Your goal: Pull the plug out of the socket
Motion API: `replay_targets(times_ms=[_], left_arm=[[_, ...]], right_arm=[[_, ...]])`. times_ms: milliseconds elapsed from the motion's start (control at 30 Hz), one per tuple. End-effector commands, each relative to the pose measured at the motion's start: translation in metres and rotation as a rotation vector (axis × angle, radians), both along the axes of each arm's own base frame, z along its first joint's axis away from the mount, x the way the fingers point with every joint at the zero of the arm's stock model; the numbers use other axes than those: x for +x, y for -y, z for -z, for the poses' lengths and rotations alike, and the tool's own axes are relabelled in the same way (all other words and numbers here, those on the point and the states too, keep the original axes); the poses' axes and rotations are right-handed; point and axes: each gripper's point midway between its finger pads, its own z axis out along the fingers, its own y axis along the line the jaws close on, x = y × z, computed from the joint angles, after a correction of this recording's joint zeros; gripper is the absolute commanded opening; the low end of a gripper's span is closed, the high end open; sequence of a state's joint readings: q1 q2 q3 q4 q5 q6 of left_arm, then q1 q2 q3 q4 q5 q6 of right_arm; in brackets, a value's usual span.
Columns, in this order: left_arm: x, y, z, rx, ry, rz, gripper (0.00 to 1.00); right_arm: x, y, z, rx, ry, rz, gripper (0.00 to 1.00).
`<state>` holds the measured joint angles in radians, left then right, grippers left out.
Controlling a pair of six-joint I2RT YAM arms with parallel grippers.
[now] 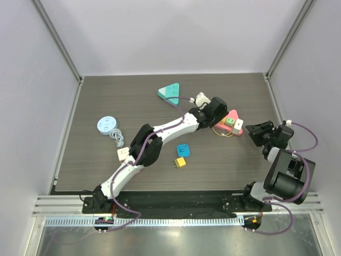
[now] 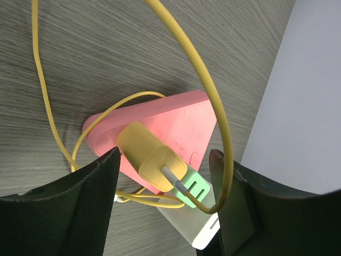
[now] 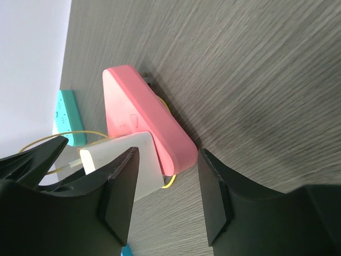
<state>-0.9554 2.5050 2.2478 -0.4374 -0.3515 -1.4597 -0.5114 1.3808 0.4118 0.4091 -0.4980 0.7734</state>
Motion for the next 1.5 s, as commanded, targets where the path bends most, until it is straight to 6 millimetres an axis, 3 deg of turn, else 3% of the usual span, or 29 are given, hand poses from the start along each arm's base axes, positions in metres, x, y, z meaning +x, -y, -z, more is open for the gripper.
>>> replay_targets(times_ms=[0,467,700,800,900,1167,1467], left_arm=[[0.008,0.005,-0.005,-0.038,0.016,-0.009,0.67],[0.004,0.015,0.031,-0.109,-0.066,0.039,0.56],[0.006,0.019,0.039,-0.146,-0.095,0.055,0.5],[0.007,0.018,0.037,-0.144,-0.08,0.061,0.45],[0.01,0.022,0.032,-0.139,-0.063,0.097,0.33],[0.024,-0.008,0.03,-0.056,-0.026,0.107,0.18],[0.029,-0.016,0.018,-0.008,0.034,0.261,0.02]], right_arm=[[0.008,0.01,-0.017,-0.084,0.037,0.004,0.54],[0.008,0.013,-0.012,-0.098,0.014,0.005,0.54],[0.01,0.012,-0.011,-0.091,0.012,-0.004,0.54],[0.012,0.011,-0.01,-0.08,0.019,-0.011,0.55],[0.013,0.009,-0.007,-0.065,0.016,-0.027,0.55],[0.014,0.007,-0.009,-0.058,0.022,-0.04,0.56],[0.017,0.001,-0.018,-0.04,0.072,-0.065,0.61]])
